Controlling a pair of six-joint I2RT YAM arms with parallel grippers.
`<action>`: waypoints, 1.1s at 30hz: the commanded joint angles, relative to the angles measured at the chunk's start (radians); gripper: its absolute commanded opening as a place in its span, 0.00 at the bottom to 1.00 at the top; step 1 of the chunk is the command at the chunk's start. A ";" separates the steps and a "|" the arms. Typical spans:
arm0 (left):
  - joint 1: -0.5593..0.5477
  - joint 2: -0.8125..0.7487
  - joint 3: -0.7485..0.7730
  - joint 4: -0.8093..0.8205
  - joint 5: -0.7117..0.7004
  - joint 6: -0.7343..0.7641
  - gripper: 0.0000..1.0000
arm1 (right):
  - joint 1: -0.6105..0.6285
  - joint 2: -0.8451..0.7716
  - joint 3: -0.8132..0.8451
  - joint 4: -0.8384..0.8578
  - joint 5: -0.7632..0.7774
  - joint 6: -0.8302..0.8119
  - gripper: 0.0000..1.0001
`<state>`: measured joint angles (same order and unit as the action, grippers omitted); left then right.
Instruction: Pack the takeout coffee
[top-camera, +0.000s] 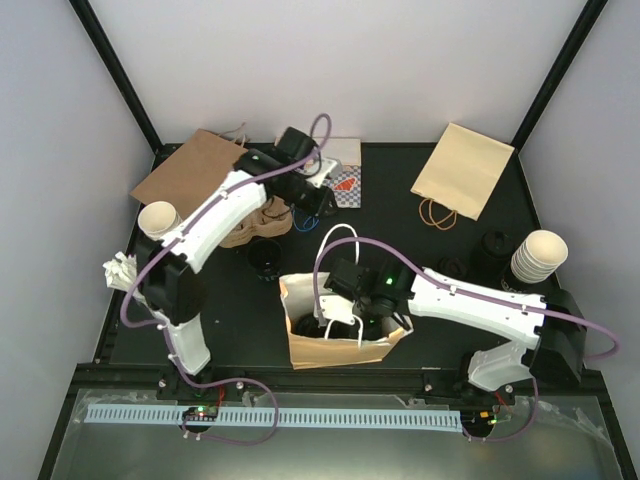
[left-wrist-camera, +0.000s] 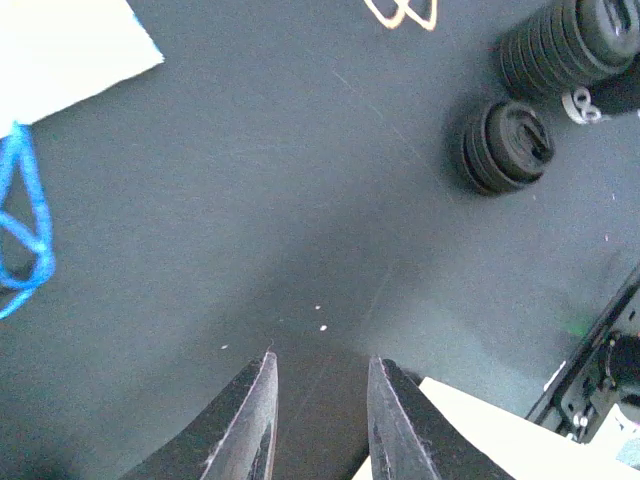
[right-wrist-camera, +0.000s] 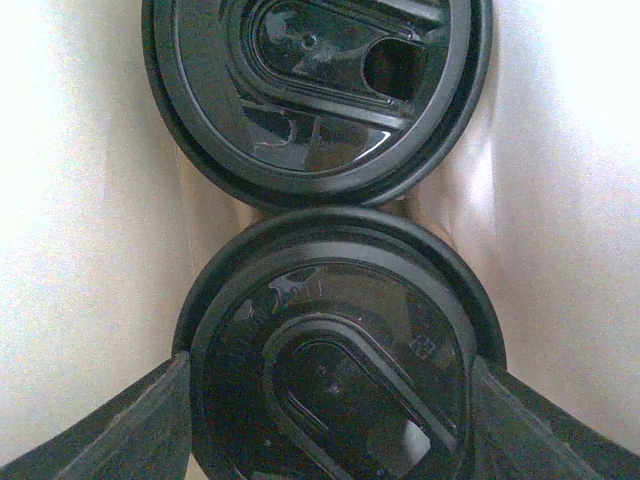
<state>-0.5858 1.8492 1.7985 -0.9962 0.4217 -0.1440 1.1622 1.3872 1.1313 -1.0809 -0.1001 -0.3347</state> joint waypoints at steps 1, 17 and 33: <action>0.035 -0.109 0.024 -0.069 -0.072 -0.028 0.28 | 0.001 0.094 -0.001 -0.041 -0.072 0.017 0.55; 0.033 -0.614 -0.338 -0.050 -0.055 -0.059 0.33 | 0.015 0.197 -0.064 -0.051 0.041 0.071 0.56; 0.032 -0.849 -0.475 -0.089 -0.030 -0.094 0.34 | -0.103 0.276 0.047 -0.051 -0.254 -0.089 0.57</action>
<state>-0.5457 1.0363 1.3380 -1.0687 0.3660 -0.2142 1.0706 1.5364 1.2423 -1.1225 -0.2607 -0.4000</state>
